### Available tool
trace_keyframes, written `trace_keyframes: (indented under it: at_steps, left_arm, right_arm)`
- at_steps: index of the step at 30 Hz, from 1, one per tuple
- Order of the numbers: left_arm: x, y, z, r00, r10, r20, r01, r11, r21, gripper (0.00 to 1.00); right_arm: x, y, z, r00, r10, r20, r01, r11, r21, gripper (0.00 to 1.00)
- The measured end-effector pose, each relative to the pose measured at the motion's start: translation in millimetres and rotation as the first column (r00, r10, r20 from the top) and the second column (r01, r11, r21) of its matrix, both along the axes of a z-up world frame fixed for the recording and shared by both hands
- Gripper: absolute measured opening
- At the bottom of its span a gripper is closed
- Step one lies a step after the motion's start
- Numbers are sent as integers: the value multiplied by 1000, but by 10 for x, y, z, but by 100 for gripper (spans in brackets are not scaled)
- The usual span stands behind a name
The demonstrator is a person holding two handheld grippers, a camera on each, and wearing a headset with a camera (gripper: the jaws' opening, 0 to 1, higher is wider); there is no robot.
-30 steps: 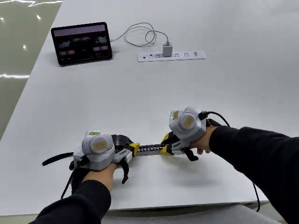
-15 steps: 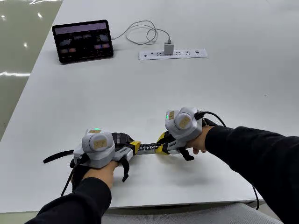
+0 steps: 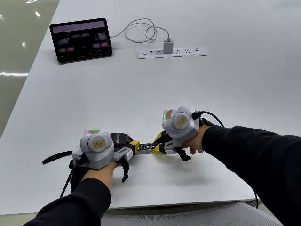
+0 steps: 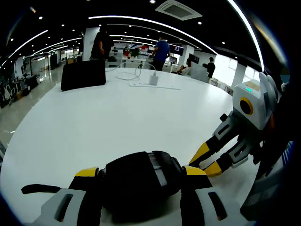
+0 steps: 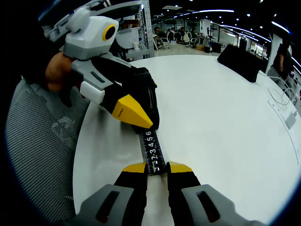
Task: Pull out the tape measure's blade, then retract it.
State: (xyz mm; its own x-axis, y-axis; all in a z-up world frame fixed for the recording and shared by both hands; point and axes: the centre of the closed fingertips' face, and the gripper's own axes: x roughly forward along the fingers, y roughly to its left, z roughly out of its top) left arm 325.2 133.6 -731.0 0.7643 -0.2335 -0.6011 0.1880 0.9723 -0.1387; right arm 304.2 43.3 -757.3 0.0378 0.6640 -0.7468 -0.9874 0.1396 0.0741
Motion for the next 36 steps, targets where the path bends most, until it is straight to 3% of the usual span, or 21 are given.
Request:
trace_keyframes:
  at_steps: [36]
  left_arm:
    - [-12, -11, -8, 1000, -6, -5, 6, 1000, -8, 64]
  right_arm:
    - [-29, 217, -11, 1000, 4, 2, -4, 999, 48, 12]
